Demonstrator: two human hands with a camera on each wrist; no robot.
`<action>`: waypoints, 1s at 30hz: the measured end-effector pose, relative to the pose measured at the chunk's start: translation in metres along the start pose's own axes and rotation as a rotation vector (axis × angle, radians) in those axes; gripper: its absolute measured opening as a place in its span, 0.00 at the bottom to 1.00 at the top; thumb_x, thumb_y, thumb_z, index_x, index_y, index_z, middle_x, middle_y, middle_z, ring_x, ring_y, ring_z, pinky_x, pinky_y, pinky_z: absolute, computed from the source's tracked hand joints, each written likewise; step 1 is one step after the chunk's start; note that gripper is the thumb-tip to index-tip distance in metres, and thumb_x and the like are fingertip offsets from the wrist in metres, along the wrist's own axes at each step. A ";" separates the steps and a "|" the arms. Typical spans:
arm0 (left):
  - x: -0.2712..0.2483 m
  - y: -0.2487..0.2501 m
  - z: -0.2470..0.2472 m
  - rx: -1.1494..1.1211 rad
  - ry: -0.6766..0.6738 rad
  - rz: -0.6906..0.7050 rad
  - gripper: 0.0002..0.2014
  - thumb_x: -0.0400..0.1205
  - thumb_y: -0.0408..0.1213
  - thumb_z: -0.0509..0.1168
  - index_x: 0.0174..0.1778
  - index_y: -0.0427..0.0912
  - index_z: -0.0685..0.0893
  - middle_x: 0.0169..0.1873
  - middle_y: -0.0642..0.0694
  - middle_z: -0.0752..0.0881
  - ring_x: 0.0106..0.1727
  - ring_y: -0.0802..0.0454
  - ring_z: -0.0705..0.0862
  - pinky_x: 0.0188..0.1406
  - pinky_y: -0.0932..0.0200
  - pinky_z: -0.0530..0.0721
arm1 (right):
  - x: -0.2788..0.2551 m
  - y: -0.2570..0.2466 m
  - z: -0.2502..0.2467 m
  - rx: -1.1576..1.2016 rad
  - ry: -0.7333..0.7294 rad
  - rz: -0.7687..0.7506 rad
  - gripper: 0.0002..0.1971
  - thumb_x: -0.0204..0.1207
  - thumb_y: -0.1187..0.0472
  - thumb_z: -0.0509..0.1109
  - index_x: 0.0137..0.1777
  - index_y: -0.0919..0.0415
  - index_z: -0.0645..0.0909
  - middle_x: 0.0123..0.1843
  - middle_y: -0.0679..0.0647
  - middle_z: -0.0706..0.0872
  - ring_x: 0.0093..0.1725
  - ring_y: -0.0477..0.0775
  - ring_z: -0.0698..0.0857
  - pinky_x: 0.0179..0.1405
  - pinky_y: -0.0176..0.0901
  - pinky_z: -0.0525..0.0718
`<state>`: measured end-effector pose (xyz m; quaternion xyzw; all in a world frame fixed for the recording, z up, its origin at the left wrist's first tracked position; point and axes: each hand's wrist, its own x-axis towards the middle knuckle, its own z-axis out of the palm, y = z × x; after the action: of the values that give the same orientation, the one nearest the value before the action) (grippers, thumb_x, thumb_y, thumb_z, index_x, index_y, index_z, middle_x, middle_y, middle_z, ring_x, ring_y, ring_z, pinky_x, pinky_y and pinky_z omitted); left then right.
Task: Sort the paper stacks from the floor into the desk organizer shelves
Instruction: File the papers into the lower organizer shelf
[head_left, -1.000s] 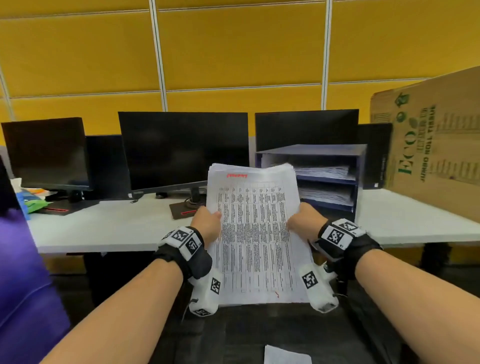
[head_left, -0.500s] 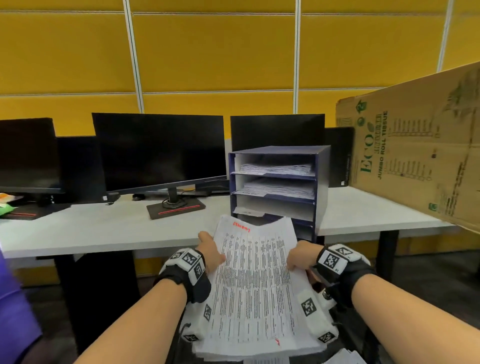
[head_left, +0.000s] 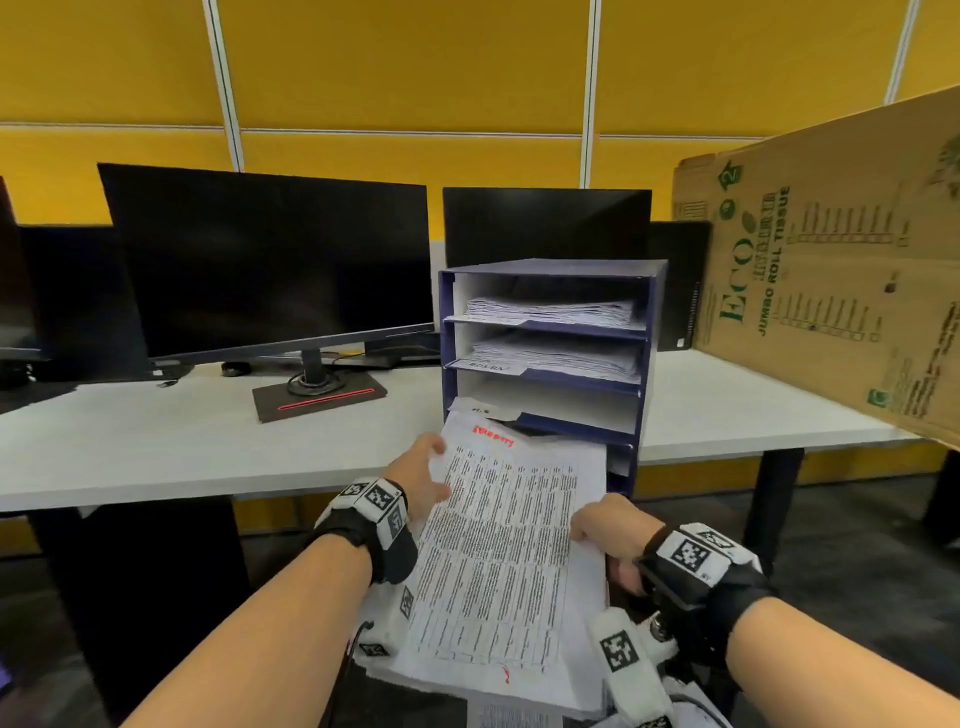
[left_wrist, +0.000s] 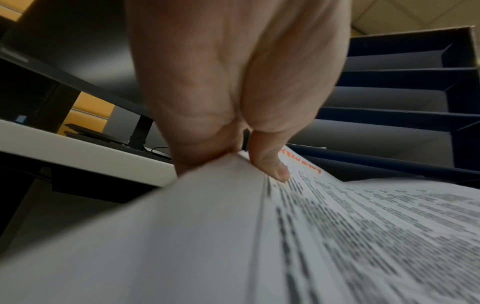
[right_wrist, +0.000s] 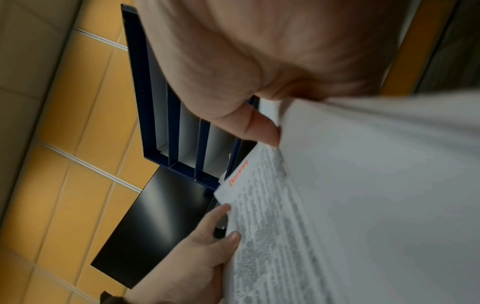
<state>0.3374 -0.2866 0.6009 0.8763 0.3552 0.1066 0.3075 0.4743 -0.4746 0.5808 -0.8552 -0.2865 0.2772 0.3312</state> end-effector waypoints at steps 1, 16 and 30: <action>0.008 0.000 0.000 0.041 -0.036 0.013 0.28 0.82 0.31 0.68 0.75 0.49 0.65 0.69 0.37 0.77 0.65 0.43 0.80 0.59 0.54 0.78 | 0.001 -0.002 -0.003 -0.069 0.032 -0.009 0.12 0.80 0.71 0.58 0.58 0.76 0.79 0.45 0.64 0.77 0.32 0.46 0.69 0.33 0.32 0.71; 0.088 0.032 0.000 0.432 -0.159 0.176 0.34 0.84 0.44 0.65 0.84 0.43 0.59 0.81 0.41 0.66 0.78 0.43 0.70 0.77 0.53 0.68 | 0.036 -0.009 -0.021 -0.015 0.082 0.110 0.20 0.83 0.72 0.55 0.72 0.84 0.66 0.73 0.79 0.70 0.60 0.67 0.81 0.48 0.39 0.77; 0.055 -0.029 -0.018 0.180 -0.172 -0.186 0.26 0.77 0.51 0.71 0.62 0.31 0.85 0.59 0.35 0.87 0.62 0.38 0.85 0.67 0.44 0.81 | 0.021 -0.027 -0.028 -0.245 0.188 0.003 0.21 0.77 0.60 0.70 0.67 0.67 0.76 0.65 0.59 0.82 0.66 0.59 0.81 0.61 0.43 0.79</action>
<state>0.3539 -0.2240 0.5952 0.8696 0.4151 -0.0300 0.2655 0.4989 -0.4556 0.6122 -0.9118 -0.2848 0.1593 0.2491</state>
